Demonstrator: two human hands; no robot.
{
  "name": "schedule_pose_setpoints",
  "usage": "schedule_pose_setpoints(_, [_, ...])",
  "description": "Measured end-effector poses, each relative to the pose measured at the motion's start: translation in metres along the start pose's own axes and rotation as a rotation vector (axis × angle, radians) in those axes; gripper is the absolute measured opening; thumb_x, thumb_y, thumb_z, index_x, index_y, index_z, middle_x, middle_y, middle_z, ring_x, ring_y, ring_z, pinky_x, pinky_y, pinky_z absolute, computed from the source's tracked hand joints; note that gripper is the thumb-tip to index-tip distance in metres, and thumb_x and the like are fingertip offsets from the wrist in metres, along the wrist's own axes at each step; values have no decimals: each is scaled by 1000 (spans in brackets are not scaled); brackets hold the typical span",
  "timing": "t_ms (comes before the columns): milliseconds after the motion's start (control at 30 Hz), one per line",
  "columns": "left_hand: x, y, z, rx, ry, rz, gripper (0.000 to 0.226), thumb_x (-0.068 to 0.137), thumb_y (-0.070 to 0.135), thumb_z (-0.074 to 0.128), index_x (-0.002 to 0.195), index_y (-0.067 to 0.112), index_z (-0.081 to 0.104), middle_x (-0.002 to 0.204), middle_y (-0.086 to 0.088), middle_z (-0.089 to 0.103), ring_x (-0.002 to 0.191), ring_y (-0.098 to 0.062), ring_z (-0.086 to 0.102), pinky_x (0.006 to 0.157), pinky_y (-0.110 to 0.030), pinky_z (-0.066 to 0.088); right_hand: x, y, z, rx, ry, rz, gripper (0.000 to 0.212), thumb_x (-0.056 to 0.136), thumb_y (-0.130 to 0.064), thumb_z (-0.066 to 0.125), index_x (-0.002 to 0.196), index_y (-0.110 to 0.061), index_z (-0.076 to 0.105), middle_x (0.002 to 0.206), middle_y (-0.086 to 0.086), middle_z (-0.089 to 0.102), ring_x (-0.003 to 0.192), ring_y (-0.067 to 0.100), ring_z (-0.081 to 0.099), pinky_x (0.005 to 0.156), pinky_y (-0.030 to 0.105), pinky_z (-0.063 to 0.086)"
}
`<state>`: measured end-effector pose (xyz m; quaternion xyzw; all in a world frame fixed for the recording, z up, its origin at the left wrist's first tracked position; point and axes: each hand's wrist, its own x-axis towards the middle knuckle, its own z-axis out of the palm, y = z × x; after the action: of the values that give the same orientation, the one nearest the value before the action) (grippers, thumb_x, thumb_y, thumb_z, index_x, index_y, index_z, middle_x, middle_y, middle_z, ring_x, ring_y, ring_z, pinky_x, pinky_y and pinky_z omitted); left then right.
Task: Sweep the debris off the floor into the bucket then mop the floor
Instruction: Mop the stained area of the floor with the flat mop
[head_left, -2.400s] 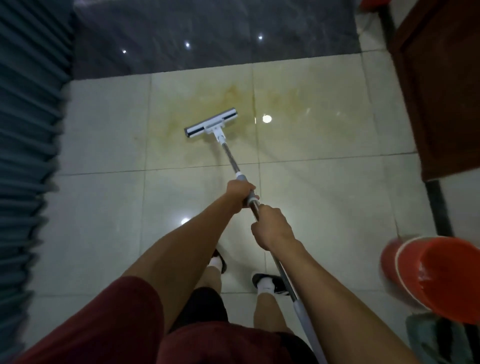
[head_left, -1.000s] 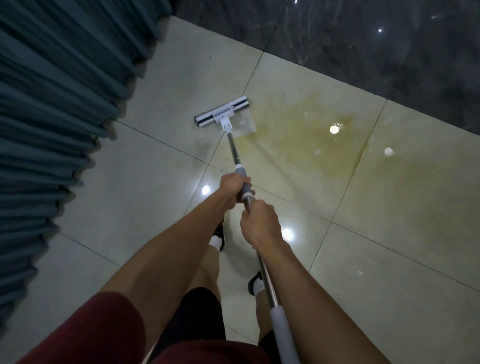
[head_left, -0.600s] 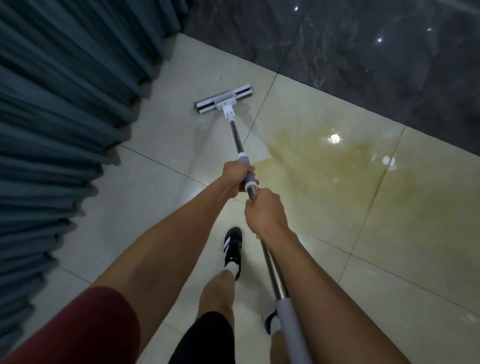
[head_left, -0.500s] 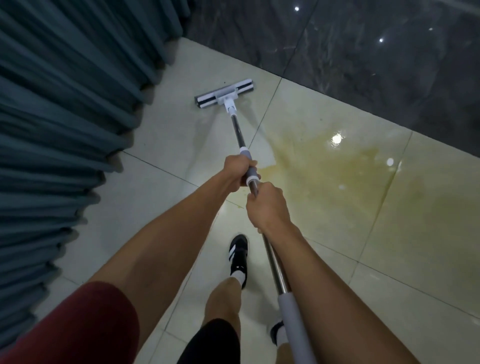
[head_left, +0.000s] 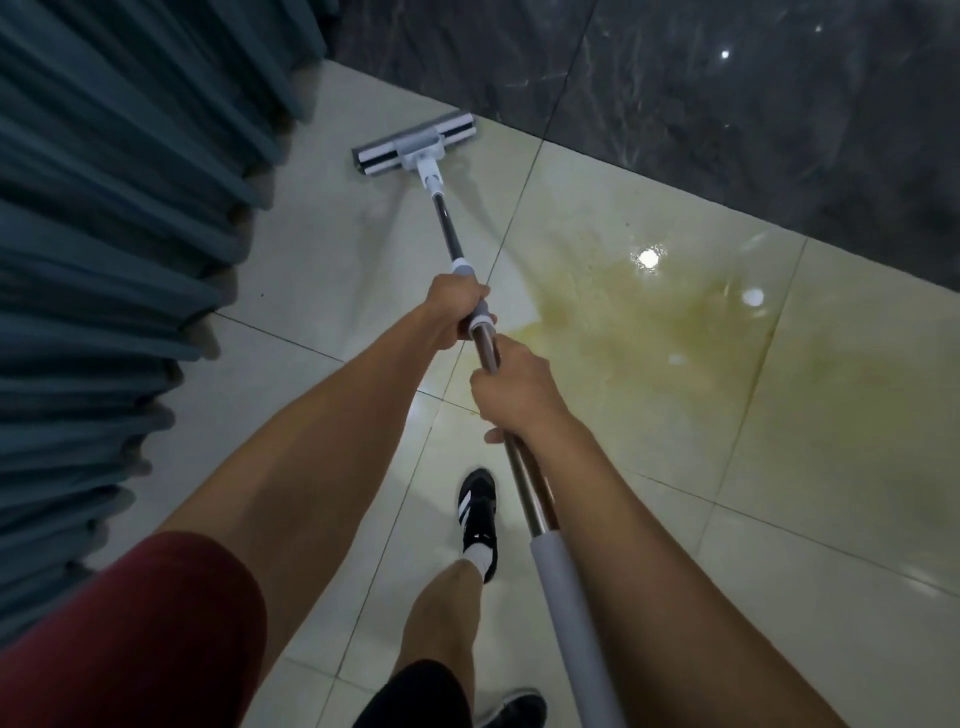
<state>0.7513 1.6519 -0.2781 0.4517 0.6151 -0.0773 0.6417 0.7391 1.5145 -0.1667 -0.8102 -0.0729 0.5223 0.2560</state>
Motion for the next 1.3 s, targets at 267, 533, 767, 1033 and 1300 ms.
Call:
schedule_pose_setpoints(267, [-52, -83, 19, 128, -81, -26, 29, 100, 10, 59, 127, 1, 53, 85, -14, 62, 49, -23, 65, 55, -39, 59, -80, 93, 27, -65, 38, -32, 42, 103, -24, 39, 146, -27, 39, 107, 9, 63, 83, 26, 63, 66, 33, 52])
schedule_pose_setpoints(533, [-138, -199, 41, 293, -163, -7, 27, 101, 8, 58, 125, 0, 51, 112, -22, 61, 63, -27, 67, 63, -45, 61, -179, 198, 69, 34, 66, 35, 44, 105, -24, 38, 149, -24, 35, 111, 7, 61, 70, 16, 58, 55, 27, 49])
schedule_pose_setpoints(767, [-216, -332, 68, 374, -237, -25, 34, 100, 10, 58, 131, -2, 49, 106, -21, 60, 60, -28, 67, 60, -44, 60, -278, 316, 119, 146, 123, 104, 43, 103, -22, 40, 145, -28, 36, 102, 5, 57, 80, 24, 59, 78, 45, 60])
schedule_pose_setpoints(1033, [-281, -420, 101, 392, -286, -47, 25, 102, 11, 54, 123, -2, 53, 101, -15, 63, 57, -28, 65, 76, -53, 62, -348, 398, 142, 176, 226, 137, 48, 103, -27, 41, 150, -28, 34, 108, 7, 66, 89, 23, 66, 73, 33, 53])
schedule_pose_setpoints(1300, [-248, -389, 118, 321, -282, -37, 11, 98, 3, 60, 108, 2, 57, 96, -17, 61, 54, -28, 63, 57, -44, 59, -308, 384, 119, 223, 255, 128, 49, 104, -27, 42, 151, -35, 31, 99, 4, 65, 82, 20, 66, 69, 32, 54])
